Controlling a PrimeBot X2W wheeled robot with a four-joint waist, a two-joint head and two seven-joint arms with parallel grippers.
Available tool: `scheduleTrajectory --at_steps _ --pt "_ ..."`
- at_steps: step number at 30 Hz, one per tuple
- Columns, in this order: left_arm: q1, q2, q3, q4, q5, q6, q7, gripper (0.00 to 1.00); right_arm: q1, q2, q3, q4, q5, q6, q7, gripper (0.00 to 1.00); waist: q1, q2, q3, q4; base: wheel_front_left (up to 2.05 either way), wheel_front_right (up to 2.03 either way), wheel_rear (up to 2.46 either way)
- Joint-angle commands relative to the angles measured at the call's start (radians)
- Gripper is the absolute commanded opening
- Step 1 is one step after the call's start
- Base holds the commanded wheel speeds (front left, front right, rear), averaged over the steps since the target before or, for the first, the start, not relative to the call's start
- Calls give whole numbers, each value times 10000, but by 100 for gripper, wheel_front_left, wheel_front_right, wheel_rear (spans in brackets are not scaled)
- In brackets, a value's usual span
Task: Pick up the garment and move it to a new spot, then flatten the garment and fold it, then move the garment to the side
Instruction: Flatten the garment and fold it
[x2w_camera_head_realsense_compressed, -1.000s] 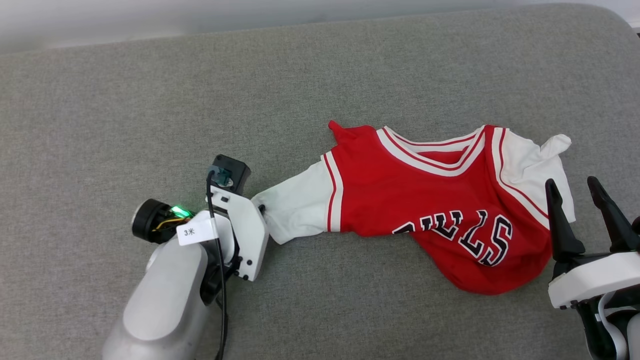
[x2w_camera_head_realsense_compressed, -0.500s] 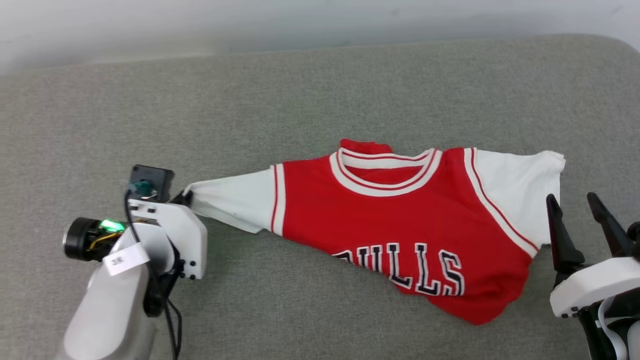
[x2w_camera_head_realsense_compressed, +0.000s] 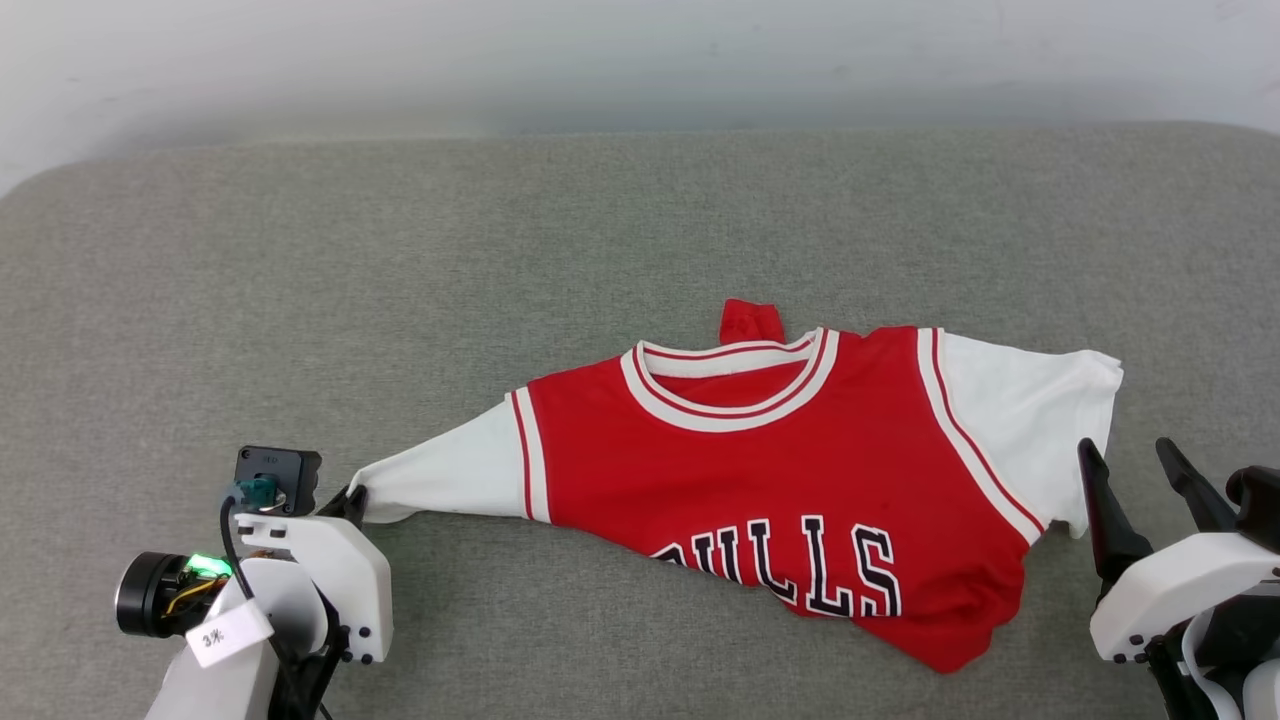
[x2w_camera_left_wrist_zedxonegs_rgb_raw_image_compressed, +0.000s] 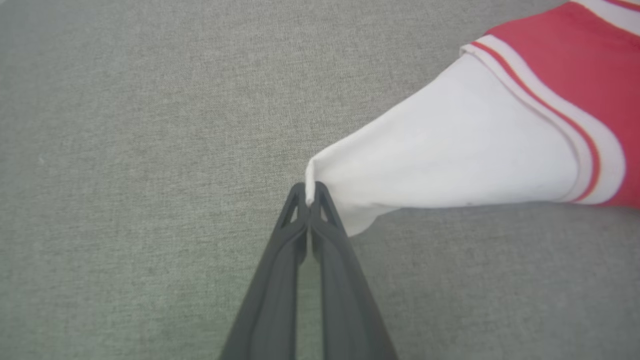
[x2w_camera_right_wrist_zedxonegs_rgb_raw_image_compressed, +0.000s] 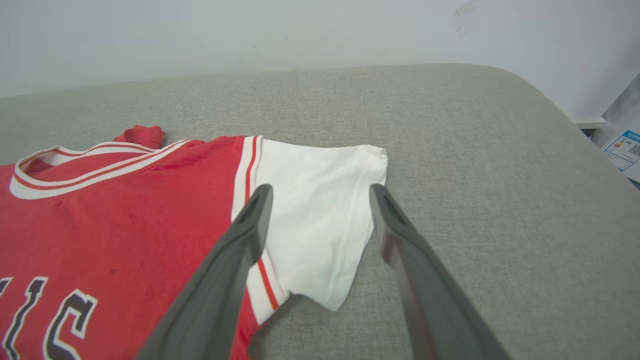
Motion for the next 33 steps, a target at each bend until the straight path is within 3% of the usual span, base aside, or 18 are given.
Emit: scheduleTrajectory --at_steps 1,5,9,14,18,26,30,33 --pt "95 3 28 -5 54 59 -245 100 92 4 14 19 -19 -11 58 100 -1 -1 -96 90 0 0 0" --pt "88 -20 42 -266 238 68 -1449 100 168 -146 8 7 -1 -11 255 100 -1 -1 -356 253 0 0 0" --pt "285 -91 114 -735 382 -7 -3345 100 232 -316 47 -101 52 -11 524 100 -1 -1 -643 403 0 0 0" --pt "765 -269 -59 -1608 598 -133 -5185 100 245 -830 248 -378 146 -11 1373 100 -1 -1 -741 644 0 0 0" --pt "1127 -498 -105 -2424 730 -106 -5527 100 -167 -1575 347 -635 463 -11 3006 100 -1 -1 -509 893 0 0 0" --pt "962 -637 -80 -3013 933 -364 -5600 100 -1801 -2923 334 -287 1241 -14 7613 100 -1 -1 273 1493 0 0 0" --pt "743 -715 -75 -3051 995 -540 -5602 100 -2866 -3269 158 442 1317 -12 8771 100 -1 -1 645 1798 0 0 0" --pt "605 -810 -65 -3047 1017 -628 -5594 100 -3545 -3320 -29 1206 1125 -9 9017 100 -1 -1 873 2026 0 0 0"
